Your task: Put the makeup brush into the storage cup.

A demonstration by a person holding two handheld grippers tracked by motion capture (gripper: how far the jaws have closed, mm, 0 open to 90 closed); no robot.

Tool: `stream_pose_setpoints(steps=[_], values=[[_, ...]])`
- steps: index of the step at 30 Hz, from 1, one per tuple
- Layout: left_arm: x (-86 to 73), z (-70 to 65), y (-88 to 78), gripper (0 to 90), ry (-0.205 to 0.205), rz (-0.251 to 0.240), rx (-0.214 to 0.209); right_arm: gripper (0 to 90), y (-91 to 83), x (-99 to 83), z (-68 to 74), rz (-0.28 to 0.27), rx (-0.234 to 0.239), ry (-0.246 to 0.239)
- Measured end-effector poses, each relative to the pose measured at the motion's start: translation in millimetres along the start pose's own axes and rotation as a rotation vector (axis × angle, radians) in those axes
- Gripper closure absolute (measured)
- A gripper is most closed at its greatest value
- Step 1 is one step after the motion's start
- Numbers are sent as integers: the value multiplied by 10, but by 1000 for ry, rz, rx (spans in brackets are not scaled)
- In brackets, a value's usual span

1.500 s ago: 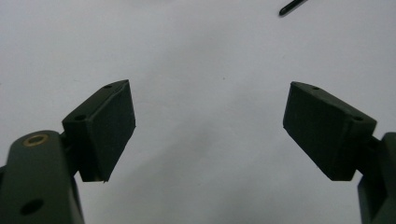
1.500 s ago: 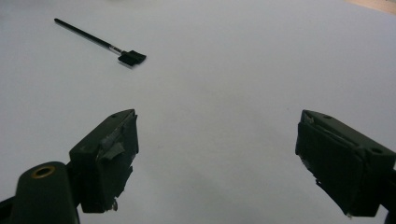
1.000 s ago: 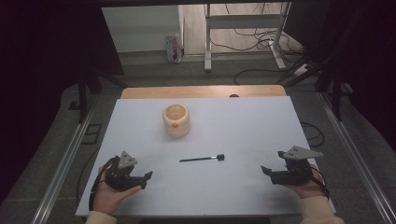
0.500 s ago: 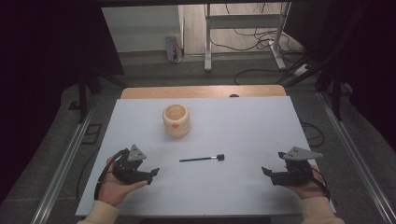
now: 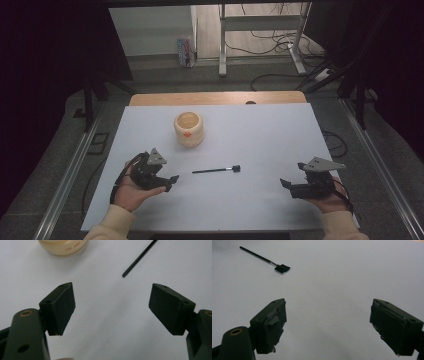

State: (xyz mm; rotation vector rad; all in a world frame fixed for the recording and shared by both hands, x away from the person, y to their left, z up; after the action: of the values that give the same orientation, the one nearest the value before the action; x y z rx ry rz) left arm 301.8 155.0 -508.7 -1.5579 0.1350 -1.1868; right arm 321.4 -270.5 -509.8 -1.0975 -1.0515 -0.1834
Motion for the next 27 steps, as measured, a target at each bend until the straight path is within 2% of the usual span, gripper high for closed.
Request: stream_pose_setpoints(steps=[9, 13, 20, 27], values=[[167, -17, 44, 225, 26, 1, -4, 139, 3, -11, -11, 5, 5, 5], [267, -41, 125, 227, 49, 16, -16, 139, 22, -15, -25, 16, 9, 7], [346, -75, 238, 232, 82, 40, -25, 139, 18, -5, -13, 12, 11, 3], [428, -103, 354, 235, 93, 67, -42, 140, 15, -9, -9, 6, 3, -1]])
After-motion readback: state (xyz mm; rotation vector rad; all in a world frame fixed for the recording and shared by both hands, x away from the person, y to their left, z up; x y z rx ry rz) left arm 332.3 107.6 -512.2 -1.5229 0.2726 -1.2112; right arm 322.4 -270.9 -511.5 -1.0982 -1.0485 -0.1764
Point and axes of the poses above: each handheld gripper's, and its own axes: y roughly forward along the jaws, x roughly out of its top, z roughly to its left, the point moved 6 cm from there along y, roughly forward along the jaws, and after that the axes turned 7 degrees about y, right-handed, at the moved point
